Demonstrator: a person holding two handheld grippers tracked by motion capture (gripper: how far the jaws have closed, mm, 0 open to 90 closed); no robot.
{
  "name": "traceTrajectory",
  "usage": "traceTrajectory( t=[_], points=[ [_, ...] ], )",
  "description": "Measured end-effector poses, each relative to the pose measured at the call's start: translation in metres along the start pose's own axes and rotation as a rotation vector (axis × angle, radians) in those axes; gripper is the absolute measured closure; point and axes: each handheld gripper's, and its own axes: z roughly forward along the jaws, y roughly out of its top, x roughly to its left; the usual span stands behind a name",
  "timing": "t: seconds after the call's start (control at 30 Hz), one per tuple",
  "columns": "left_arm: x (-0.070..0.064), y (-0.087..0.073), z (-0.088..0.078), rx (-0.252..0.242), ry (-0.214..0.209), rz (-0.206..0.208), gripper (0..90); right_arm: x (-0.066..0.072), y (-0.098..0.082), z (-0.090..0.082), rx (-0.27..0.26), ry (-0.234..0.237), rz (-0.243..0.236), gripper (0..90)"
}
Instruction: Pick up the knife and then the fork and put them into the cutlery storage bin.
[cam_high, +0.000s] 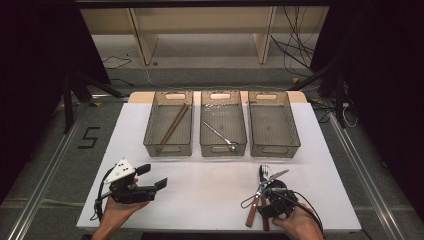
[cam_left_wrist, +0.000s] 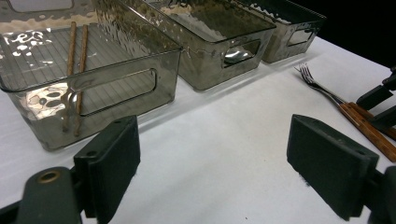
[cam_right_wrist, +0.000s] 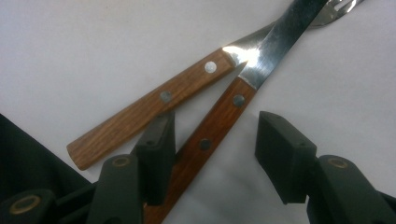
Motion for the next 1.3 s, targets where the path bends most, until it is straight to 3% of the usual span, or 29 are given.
traceTrajectory(
  t=[0.13, 0.4, 0.73, 0.8, 1.07, 1.3],
  points=[
    [-0.001, 0.0, 0.001, -0.001, 0.001, 0.0, 17.0, 0.001, 0.0, 0.0, 0.004, 0.004, -0.005, 51.9],
    [-0.001, 0.0, 0.001, 0.0, 0.0, 0.003, 17.0, 0.005, 0.002, 0.002, 0.028, -0.041, -0.043, 59.2],
    [-0.001, 0.0, 0.001, 0.005, -0.002, 0.009, 17.0, -0.004, 0.002, 0.001, 0.019, -0.033, -0.018, 75.5],
    [-0.001, 0.0, 0.001, 0.005, -0.001, 0.011, 17.0, -0.007, 0.001, 0.001, 0.014, -0.017, 0.003, 75.9],
    [-0.001, 0.0, 0.001, 0.005, -0.001, 0.011, 17.0, -0.008, 0.0, -0.001, 0.002, -0.006, 0.004, 76.6],
    [-0.001, 0.0, 0.001, 0.005, -0.001, 0.01, 17.0, -0.008, 0.001, -0.008, -0.032, -0.028, -0.026, 76.8]
  ],
)
